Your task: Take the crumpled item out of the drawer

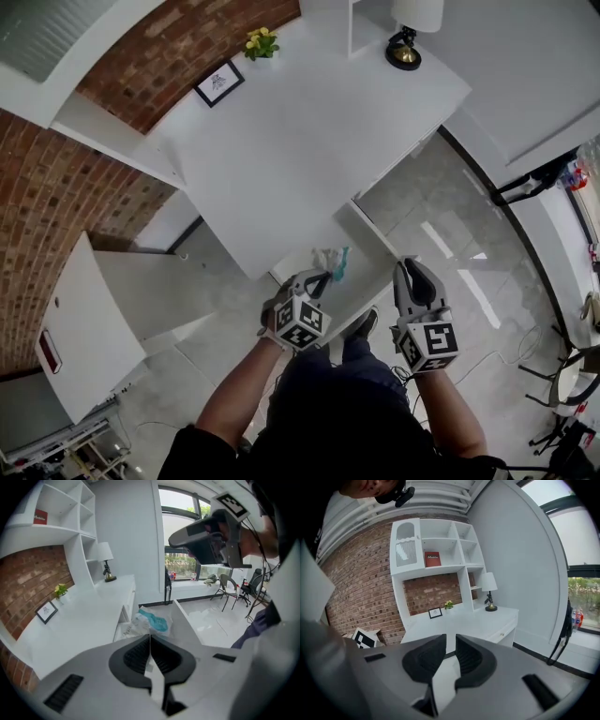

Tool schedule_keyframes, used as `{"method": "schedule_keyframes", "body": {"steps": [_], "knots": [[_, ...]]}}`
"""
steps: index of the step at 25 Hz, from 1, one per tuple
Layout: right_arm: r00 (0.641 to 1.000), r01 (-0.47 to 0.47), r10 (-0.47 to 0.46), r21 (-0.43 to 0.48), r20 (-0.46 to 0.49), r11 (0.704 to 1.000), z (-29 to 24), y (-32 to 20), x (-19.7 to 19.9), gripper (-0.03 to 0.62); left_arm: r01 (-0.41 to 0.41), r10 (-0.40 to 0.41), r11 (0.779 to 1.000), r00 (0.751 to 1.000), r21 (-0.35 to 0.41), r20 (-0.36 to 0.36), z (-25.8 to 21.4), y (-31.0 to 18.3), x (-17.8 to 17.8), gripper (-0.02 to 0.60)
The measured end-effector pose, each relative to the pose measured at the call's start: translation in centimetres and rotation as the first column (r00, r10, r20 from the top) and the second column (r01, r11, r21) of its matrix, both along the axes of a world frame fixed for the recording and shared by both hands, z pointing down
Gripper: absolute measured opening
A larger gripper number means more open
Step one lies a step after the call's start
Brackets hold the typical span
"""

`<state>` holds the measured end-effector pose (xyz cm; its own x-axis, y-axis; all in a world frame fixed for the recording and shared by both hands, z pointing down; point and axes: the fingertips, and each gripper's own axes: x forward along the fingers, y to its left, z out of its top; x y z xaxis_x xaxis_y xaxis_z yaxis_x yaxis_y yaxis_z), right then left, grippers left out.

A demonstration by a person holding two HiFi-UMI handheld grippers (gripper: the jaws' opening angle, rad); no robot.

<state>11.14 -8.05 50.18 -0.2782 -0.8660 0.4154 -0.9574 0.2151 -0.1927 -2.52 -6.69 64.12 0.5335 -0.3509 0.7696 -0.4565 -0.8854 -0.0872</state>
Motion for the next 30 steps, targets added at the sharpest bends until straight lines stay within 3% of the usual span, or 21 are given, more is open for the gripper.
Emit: {"method": "schedule_keyframes", "body": {"steps": [4, 11, 19, 30], "knots": [[1.0, 0.017, -0.016, 0.05, -0.017, 0.999, -2.2, -1.0, -1.4, 0.055, 0.041, -0.041, 0.997, 0.999, 0.064, 0.002, -2.3, -2.5, -3.1, 0.018], [1.0, 0.012, -0.011, 0.069, -0.024, 0.998, -4.9, -0.6, -3.9, 0.049, 0.121, -0.125, 0.987, 0.992, 0.109, 0.031, -3.4, -6.0, -9.8, 0.018], [0.995, -0.091, 0.093, 0.051, -0.04, 0.995, -5.2, 0.1, -3.2, 0.043, 0.16, -0.177, 0.978, 0.977, 0.131, 0.123, -0.6, -12.3, -16.3, 0.018], [0.985, -0.17, 0.171, 0.031, -0.037, 0.985, -4.3, -0.7, -4.3, 0.037, 0.162, -0.187, 0.979, 0.957, 0.126, 0.224, 2.5, -17.4, -19.8, 0.018]]}}
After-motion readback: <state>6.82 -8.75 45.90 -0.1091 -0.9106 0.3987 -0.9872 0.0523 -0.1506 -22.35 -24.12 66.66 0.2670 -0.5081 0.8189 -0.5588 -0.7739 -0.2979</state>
